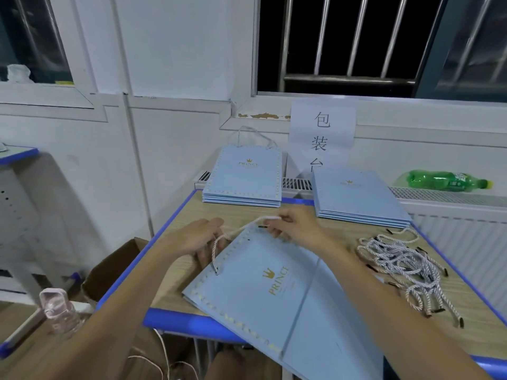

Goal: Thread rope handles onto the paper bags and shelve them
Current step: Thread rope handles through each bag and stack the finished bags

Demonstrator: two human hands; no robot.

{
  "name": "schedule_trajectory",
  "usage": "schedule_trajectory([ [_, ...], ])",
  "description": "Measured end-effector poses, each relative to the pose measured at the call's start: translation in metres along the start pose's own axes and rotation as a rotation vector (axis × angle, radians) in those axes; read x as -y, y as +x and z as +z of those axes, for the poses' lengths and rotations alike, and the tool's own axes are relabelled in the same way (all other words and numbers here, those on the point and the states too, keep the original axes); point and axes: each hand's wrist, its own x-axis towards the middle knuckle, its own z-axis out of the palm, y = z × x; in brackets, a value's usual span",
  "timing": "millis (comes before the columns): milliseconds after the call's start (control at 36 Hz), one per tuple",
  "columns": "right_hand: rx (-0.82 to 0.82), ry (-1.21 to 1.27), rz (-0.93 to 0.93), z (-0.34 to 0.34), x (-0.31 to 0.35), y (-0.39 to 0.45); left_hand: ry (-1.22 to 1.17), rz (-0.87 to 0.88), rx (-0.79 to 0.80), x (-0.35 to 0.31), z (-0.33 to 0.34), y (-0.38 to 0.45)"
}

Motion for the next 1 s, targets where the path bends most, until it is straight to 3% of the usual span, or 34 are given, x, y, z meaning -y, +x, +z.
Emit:
schedule_trajectory([
  [194, 0.030, 0.212, 0.038, 0.026, -0.004, 0.001, -0.072, -0.056, -0.043, -0.012, 0.008, 0.017],
  [556, 0.035, -0.109, -0.050, 0.029, -0.016, 0.006, -0.125, 0.052, -0.053, -0.011, 0.021, 0.018],
  [639, 0.034, -0.160, -0.062, 0.030, -0.013, 0.006, -0.267, 0.020, -0.038, -0.006, 0.020, 0.019],
  [889, 0.007, -0.093, -0.119, 0.031, -0.009, 0.005, -0.378, 0.272, 0.077, 0.004, 0.022, 0.020],
  [1000, 0.000, 0.073, -0.088, 0.030, -0.009, 0.003, -0.336, 0.318, 0.086, 0.004, 0.021, 0.019],
])
